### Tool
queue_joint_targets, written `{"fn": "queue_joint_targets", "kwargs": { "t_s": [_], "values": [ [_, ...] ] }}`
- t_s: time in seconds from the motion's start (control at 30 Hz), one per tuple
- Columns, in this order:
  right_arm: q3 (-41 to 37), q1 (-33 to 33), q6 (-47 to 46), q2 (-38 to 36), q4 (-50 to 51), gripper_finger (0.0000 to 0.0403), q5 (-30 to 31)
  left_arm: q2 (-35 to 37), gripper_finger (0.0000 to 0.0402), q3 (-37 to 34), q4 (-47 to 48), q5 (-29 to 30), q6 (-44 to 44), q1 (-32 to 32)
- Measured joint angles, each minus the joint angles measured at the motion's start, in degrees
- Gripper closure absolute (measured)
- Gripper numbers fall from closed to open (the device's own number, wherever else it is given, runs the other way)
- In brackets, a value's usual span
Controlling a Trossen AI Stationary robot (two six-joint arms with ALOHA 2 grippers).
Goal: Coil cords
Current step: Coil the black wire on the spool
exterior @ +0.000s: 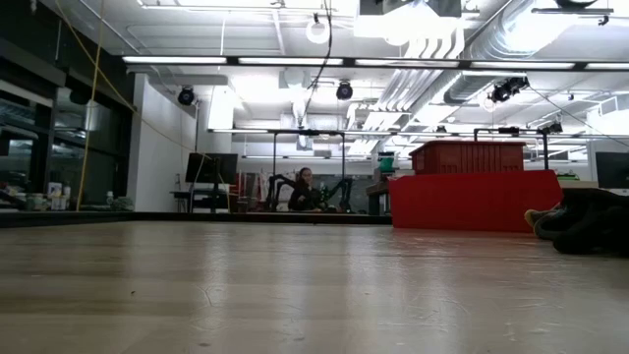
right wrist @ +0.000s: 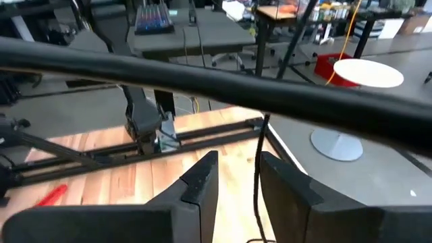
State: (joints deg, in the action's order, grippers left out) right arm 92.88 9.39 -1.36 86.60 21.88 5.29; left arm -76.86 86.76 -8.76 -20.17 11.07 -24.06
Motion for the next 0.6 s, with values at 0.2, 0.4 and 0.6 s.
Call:
{"fn": "queue_joint_targets", "kwargs": {
  "t_s": [0.2, 0.4, 0.6],
  "values": [
    [0.0, 0.5, 1.8, 0.1, -0.3, 0.0304, -0.4, 0.1, 0.0401, 0.0, -0.1, 0.8, 1.2, 0.8],
    [0.0, 0.5, 4.3, 0.1, -1.3, 0.0304, -2.7, 0.2, 0.0401, 0.0, -0.2, -1.2, 3.7, 2.2],
    [0.0, 0.3, 5.0, 0.1, -3.3, 0.0305, -4.8, 0.4, 0.0401, 0.0, -0.1, -1.0, 3.9, 2.1]
  ]
}}
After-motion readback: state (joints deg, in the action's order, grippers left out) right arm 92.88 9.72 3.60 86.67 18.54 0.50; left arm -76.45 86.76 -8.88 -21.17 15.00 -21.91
